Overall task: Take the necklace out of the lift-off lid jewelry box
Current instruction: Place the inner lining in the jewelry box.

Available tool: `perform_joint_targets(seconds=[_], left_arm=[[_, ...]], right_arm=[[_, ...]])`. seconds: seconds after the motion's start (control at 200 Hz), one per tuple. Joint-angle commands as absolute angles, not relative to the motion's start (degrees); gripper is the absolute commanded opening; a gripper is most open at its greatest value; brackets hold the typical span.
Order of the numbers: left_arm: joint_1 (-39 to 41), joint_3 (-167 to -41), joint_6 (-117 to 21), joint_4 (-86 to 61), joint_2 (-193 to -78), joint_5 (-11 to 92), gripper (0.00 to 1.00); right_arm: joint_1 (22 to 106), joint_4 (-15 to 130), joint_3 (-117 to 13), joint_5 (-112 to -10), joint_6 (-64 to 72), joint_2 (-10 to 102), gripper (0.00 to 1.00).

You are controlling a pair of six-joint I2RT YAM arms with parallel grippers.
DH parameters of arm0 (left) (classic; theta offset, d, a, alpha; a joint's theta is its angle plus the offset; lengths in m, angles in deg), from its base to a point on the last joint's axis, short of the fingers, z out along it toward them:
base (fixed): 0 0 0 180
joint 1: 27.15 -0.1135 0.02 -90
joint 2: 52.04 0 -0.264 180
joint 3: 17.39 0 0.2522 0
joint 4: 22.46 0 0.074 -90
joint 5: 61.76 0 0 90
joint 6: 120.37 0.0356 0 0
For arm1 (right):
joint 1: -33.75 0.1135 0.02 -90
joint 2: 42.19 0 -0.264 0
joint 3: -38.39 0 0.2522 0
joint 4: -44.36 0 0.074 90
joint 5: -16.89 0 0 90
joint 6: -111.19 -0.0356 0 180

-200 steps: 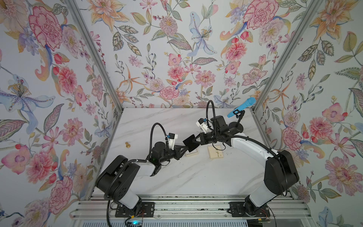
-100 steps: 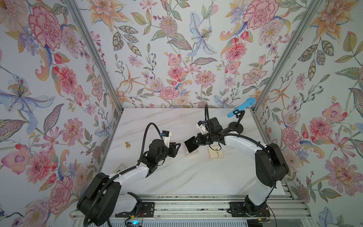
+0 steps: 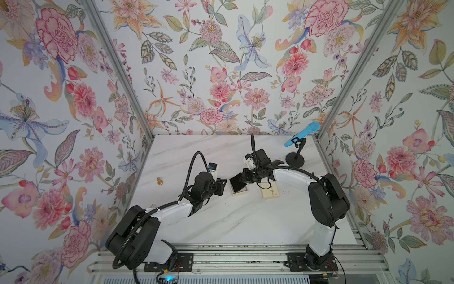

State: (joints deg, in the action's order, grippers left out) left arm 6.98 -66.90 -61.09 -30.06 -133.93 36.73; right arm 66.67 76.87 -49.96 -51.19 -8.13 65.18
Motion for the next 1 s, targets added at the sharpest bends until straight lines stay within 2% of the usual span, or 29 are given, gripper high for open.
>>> perform_joint_targets(seconds=[0.0,0.44,0.726,0.991], left_arm=[[8.18,-69.27,-59.63,-28.98,-135.81,34.67,0.39],[9.93,-70.42,-60.34,-31.13,-139.7,33.88,0.39],[10.4,-71.24,-60.25,-32.42,-141.27,34.15,0.39],[11.05,-74.16,-59.99,-32.25,-147.95,34.3,0.38]], right_arm=[[66.97,77.47,-51.32,-52.47,-10.33,66.83,0.0],[66.18,74.28,-48.41,-47.44,-13.93,65.19,0.0],[66.07,75.47,-48.32,-46.32,-12.16,65.34,0.0],[66.19,78.75,-49.04,-45.77,-8.65,66.1,0.0]])
